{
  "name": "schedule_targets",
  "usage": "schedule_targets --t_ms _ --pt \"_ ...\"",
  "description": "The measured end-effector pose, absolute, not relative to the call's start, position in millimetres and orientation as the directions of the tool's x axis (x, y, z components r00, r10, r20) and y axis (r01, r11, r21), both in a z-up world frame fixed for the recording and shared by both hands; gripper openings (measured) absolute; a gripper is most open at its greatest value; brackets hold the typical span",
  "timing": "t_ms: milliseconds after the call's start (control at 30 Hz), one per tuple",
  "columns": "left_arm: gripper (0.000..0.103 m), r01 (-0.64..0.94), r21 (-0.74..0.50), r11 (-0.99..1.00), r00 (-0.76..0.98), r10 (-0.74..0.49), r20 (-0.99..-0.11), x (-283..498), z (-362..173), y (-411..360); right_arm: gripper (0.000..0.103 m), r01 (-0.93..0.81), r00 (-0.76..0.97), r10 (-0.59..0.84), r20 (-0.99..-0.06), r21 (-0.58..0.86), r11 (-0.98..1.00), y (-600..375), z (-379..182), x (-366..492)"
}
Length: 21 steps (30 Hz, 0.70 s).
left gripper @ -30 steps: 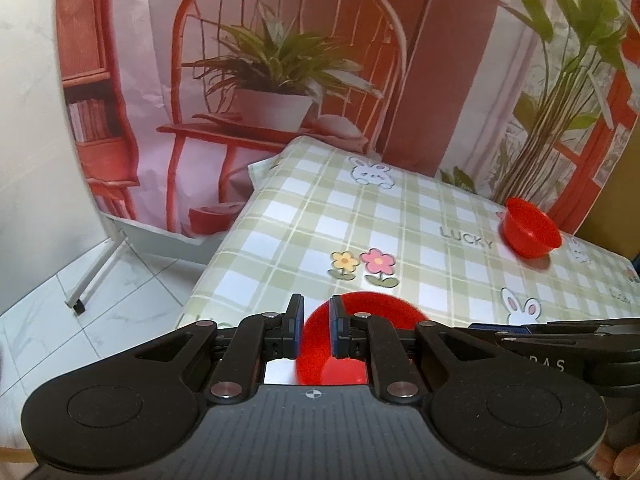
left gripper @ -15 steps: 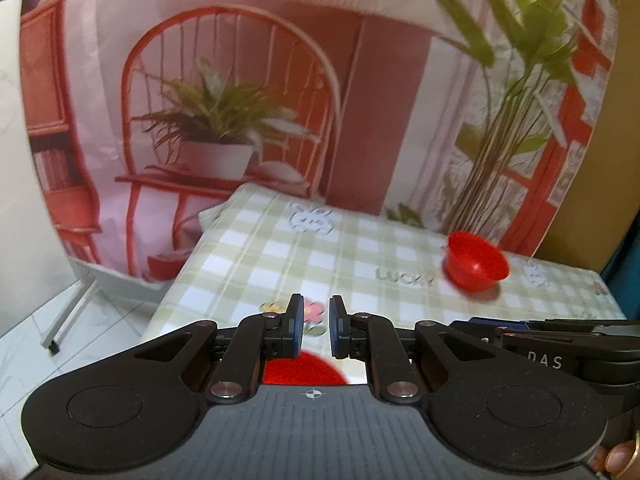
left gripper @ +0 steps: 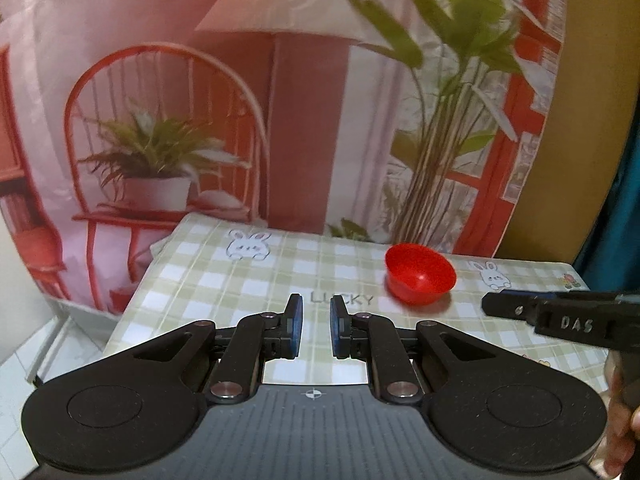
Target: Organize plates and bowls
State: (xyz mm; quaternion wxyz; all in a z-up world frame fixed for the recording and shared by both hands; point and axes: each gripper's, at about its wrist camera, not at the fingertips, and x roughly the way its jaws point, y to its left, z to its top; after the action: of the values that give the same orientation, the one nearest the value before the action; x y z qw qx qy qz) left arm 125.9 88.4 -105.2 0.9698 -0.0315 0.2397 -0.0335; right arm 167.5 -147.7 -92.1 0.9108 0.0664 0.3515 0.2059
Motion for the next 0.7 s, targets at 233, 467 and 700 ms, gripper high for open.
schedule_targets --t_ms 233,467,700 --pt "0.033 0.075 -0.055 0.996 0.899 -0.091 -0.429 137.0 -93.2 67.6 0.018 -0.306 0.709 0.388 -0.588 0.239 0.921 -187.6 -78.0 179.8" --pt "0.033 0.098 -0.033 0.995 0.898 -0.103 -0.427 154.5 -88.3 48.9 0.018 -0.282 0.732 0.346 -0.587 0.201 0.938 -216.9 -74.0 198.8" --pt "0.033 0.117 -0.032 0.993 0.890 -0.119 -0.440 179.7 -92.3 32.9 0.018 -0.271 0.735 0.340 -0.586 0.205 0.940 -231.5 -81.6 217.8"
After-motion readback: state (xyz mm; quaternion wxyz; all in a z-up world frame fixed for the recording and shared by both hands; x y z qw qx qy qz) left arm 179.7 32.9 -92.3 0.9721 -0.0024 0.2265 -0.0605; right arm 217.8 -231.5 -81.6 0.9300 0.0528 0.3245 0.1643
